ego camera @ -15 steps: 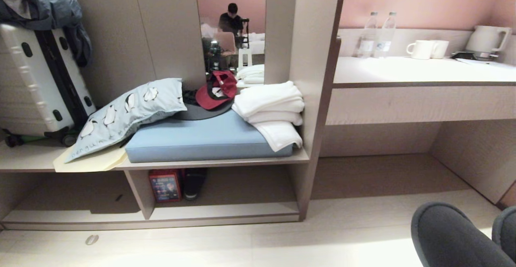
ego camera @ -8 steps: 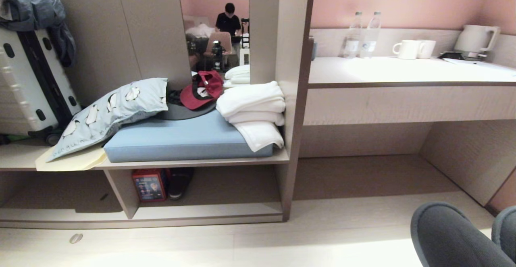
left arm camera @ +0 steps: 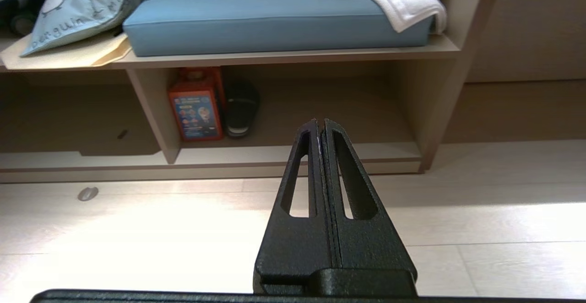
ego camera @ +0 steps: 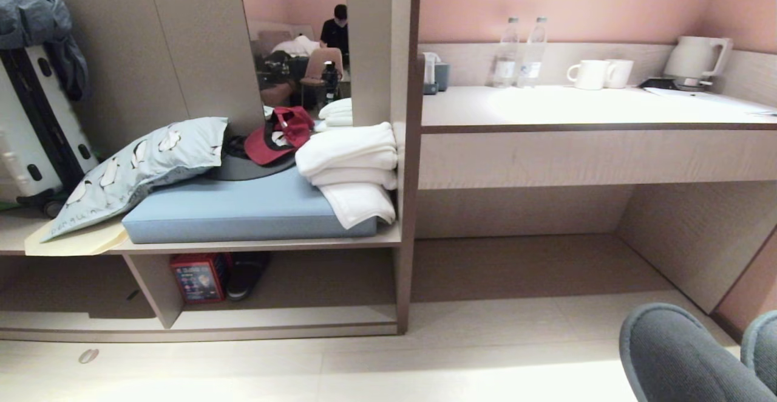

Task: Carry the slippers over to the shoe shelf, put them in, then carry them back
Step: Place the slippers on the floor

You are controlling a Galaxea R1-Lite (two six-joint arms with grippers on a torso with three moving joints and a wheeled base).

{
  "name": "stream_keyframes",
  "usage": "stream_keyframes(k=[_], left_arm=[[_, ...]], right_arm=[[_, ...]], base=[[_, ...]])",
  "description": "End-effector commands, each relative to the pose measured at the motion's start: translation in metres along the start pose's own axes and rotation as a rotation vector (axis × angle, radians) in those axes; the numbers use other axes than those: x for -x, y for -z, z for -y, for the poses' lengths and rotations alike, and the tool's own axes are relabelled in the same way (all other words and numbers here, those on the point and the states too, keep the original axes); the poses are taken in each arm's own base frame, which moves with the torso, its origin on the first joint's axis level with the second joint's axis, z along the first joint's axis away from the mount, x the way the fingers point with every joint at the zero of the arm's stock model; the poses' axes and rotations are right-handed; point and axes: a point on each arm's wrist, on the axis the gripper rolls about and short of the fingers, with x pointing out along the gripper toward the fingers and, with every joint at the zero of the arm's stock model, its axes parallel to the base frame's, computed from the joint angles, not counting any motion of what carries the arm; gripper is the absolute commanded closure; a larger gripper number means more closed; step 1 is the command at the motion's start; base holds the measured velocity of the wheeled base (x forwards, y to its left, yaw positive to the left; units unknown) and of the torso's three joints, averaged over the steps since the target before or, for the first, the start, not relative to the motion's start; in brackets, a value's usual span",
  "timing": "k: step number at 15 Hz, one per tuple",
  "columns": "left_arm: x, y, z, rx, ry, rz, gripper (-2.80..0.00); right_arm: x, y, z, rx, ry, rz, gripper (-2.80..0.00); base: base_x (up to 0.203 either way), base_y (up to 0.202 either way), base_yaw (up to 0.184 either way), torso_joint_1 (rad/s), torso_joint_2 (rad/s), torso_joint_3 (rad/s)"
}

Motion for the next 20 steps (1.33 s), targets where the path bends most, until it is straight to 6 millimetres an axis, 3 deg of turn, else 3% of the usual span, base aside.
stream_keyframes(k=[1,15,20], left_arm=[[-0.0001,0.0001,0.0000,-0.001,-0.001,-0.001,0.00],[-0.0001,-0.0001,0.0000,0.000,0.000,0.000,0.00],[0.0000,-0.0002,0.0000,0.000,0.001,0.000,0.00]], right_arm=[[-0.0002,0.0003,0.0000,0.001,-0.001,-0.003,0.00],[-0.0001,0.0000,0.0000,0.001,0.000,-0.001,0.00],[-0.0001,0.0004,0.0000,0.001,0.000,-0.001,0.00]], base=[[0.000,-0.199,0.003,0.004,0.00,0.004],[0.000,-0.195,0.002,0.003,0.00,0.002],[0.000,-0.048,0.001,0.002,0.00,0.001]])
